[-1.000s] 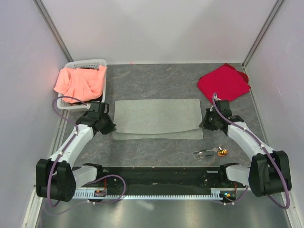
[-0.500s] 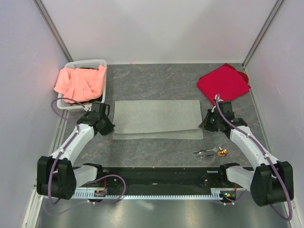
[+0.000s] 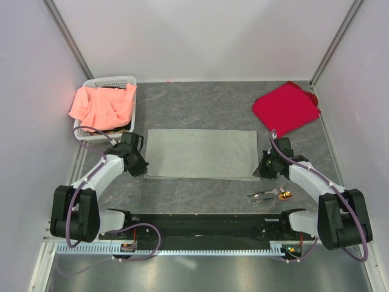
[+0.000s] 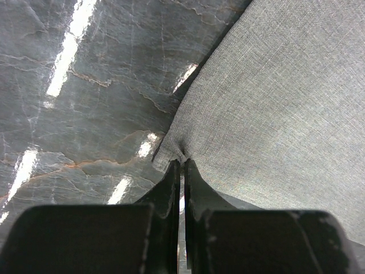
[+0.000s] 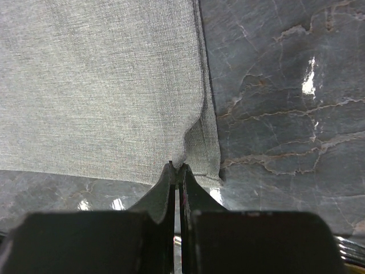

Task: Fold the napkin into a case and place the utensils inside
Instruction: Fold and flatten the napkin at the center of the board.

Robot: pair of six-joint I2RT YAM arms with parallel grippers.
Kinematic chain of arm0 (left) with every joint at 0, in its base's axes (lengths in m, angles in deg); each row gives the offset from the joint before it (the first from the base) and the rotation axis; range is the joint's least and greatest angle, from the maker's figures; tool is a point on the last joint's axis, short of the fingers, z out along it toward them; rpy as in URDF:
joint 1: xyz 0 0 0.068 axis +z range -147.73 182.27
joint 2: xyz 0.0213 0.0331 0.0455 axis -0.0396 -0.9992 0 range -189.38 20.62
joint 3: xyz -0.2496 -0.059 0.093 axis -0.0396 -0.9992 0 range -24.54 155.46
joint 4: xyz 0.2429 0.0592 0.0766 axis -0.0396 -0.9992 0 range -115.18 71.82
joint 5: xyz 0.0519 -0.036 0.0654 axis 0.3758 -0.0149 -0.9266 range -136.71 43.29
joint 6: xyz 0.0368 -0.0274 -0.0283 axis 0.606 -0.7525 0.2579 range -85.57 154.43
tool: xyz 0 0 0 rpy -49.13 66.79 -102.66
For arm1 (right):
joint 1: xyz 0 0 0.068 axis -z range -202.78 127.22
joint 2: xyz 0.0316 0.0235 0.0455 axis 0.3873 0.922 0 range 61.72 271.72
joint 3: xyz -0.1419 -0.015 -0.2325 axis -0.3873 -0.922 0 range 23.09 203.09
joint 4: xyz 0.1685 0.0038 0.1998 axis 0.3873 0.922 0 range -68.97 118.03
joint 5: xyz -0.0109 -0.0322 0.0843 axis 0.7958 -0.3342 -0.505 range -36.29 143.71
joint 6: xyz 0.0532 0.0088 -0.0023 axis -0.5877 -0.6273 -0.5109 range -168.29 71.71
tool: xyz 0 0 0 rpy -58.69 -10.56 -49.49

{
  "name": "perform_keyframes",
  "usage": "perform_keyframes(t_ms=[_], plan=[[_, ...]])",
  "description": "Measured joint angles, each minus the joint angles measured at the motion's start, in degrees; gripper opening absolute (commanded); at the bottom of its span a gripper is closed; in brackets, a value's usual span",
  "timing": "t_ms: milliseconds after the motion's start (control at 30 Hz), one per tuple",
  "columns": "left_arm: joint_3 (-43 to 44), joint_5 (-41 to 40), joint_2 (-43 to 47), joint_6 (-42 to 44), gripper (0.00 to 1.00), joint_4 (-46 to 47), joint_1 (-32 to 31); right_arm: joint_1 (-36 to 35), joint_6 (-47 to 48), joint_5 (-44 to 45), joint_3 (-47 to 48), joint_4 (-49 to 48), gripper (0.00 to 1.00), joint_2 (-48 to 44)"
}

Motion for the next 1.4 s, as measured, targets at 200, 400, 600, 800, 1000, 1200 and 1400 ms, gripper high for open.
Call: perform_keyframes(t_ms=[200,400,600,800,1000,1200,1400], plan=[[-0.68,-0.26,-0.74,0.00,0.02,0.55,0.00,0.00,-0.26,0.07,-1.18,-1.60,0.00,1.55],[-0.68,-0.66,-1.57,0.00,0.02,0.76,0.00,0.00,-0.61,0.07,-1.18,-2.58,0.00,2.56],[-0.70,-1.05,-2.01,-0.02,0.02,0.85,0.00,0.00,-0.83,0.07,-1.18,-2.60,0.01,2.58],[-0.83,-1.18,-1.92,-0.11,0.11,0.83,0.00,0.00,-1.07,-0.09,-1.18,-2.51,0.26,2.47],[-0.81,-0.90,3.08,-1.18,0.32,-1.84,0.02,0.02,-1.27,-0.83,-1.07,1.49,0.47,-3.15],[0.79,1.95,11.13,-1.77,0.31,-4.81,0.04,0.02,-1.51,-0.90,2.91,5.90,0.54,-8.39],[1.07,5.40,7.37,-1.99,0.17,-0.59,0.04,0.02,-2.32,-1.84,5.01,2.51,0.36,-1.14]])
